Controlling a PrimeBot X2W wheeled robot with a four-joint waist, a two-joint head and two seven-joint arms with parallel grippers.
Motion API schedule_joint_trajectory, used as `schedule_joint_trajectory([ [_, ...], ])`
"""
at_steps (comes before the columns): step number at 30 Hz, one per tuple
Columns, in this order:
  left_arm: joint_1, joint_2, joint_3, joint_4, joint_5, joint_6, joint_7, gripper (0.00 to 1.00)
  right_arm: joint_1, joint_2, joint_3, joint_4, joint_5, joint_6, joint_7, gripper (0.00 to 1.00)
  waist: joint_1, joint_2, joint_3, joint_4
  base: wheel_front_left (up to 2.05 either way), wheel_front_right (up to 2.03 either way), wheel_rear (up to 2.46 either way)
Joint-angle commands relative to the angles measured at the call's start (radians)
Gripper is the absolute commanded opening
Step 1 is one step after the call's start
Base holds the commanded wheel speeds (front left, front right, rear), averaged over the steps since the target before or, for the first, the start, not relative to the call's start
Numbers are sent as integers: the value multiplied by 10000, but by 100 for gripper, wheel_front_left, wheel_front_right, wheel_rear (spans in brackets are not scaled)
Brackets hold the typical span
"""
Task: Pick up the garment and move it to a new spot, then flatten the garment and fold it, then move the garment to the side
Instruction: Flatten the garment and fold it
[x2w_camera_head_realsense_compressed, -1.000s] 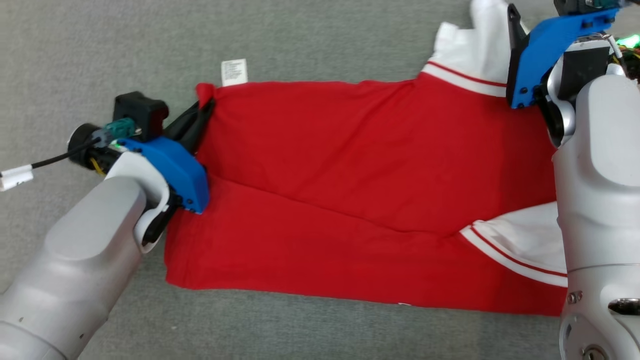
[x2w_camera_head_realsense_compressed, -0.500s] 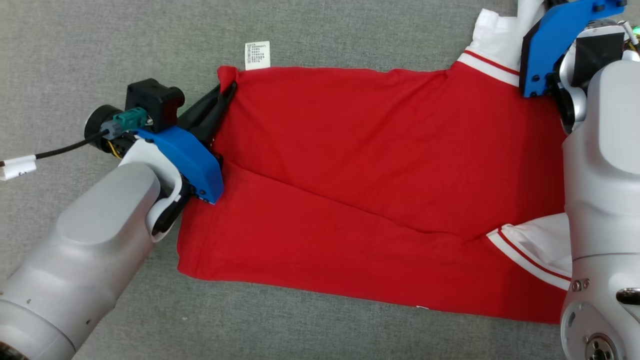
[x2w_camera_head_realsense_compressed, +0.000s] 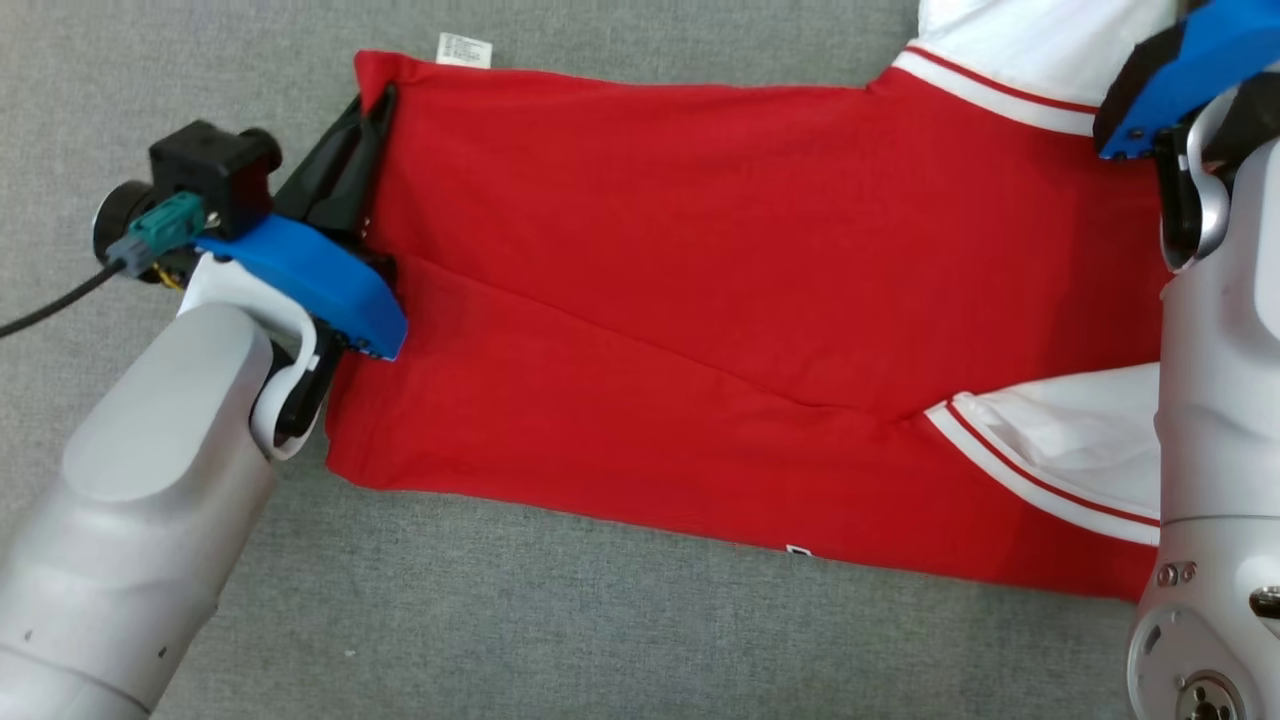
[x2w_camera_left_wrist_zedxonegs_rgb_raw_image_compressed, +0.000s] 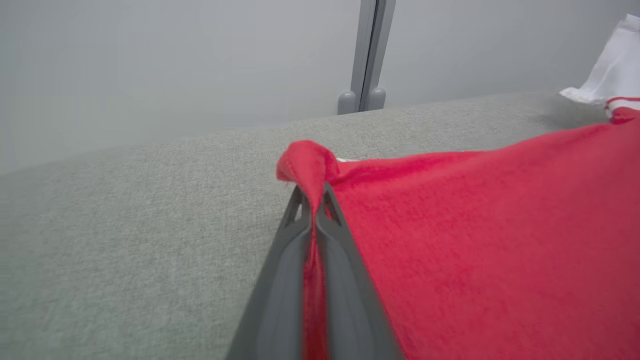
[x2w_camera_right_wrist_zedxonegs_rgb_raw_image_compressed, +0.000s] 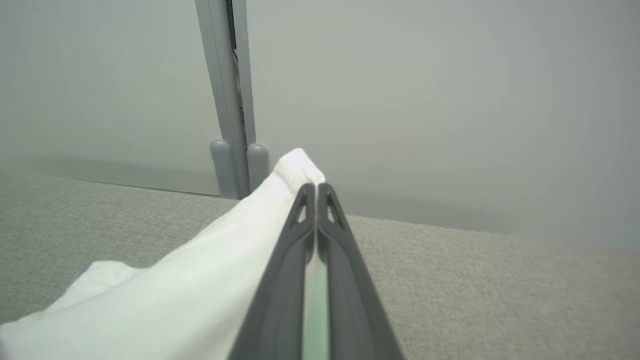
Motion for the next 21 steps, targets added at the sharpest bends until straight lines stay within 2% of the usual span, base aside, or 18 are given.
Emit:
schedule_joint_trajectory([
  [1,341,24,531,-218,349,79,-26,0,229,-58,-89,93,376,-2,-441,0,-1,-2,-240,-182,0,0,0],
  [7,1550,-106,1832,-397,1242,18,-26,0,754,-57,334,506,1771,-2,-1689,0,-1,-2,-996,-730,0,0,0],
  [10,2043,-127,2263,-236,1518,-26,-27,0,1286,-51,922,574,2709,0,-2098,0,-1,-2,-1467,-1091,0,0,0],
  [15,2873,-185,2862,8,1975,-35,-26,0,2719,-42,1957,128,4394,0,-2380,0,-1,-2,-2170,-1628,0,0,0],
  [21,3921,-384,3473,139,2445,64,-26,0,4787,-52,2725,-787,5791,0,-2476,0,-1,-2,-2797,-1984,0,0,0],
])
